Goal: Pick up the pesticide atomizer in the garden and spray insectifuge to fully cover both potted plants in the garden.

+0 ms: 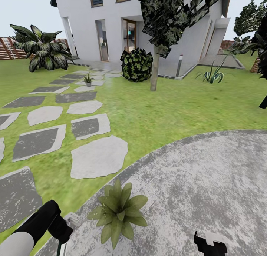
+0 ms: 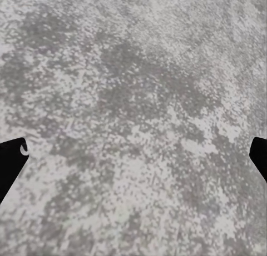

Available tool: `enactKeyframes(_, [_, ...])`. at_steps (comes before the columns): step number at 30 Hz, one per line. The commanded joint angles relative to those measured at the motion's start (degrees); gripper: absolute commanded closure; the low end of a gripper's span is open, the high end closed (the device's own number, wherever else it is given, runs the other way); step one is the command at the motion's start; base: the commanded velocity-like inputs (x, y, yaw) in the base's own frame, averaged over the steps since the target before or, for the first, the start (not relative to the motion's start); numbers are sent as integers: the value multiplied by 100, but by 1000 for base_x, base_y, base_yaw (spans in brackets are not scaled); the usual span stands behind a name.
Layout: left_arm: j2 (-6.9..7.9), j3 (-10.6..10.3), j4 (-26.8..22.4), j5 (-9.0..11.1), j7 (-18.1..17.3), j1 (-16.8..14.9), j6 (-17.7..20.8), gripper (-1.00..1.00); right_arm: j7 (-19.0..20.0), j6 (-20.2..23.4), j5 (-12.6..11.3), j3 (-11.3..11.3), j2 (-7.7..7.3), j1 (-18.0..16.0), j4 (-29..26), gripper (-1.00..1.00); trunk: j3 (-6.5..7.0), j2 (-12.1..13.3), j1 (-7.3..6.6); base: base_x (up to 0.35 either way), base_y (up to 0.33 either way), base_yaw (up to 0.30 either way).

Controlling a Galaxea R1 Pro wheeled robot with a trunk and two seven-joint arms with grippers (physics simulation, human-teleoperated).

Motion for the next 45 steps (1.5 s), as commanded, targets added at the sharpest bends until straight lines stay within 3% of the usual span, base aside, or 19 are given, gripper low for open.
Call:
enactKeyframes(1, [9,-18,-16,-35,-43,-1,25,100,-25,-19,62,-37,-1,-6,10,-100,-5,-2,-1,1,0,0])
enactKeyframes(7, [31,-1,-79,-36,-42,-11,61,100,-25,-19,57,-39,1,-6,10,-100,-67,-123,65,0,0,0])
enactKeyframes(18, [34,-15,-99,-36,-58,-135,76,100,-25,-19,57,-46,-10,-6,1,-100,-359,-564,307,0,0,0])
enactKeyframes(27, [56,-29,-103,-44,-69,-457,76,100,-34,-19,57,-46,-18,-6,-15,-100,-602,-925,504,0,0,0])
enactKeyframes(45, [18,-20,-103,-36,-70,-462,76,100,-25,-28,69,-30,-65,-6,0,-100,-620,-925,504,0,-68,0])
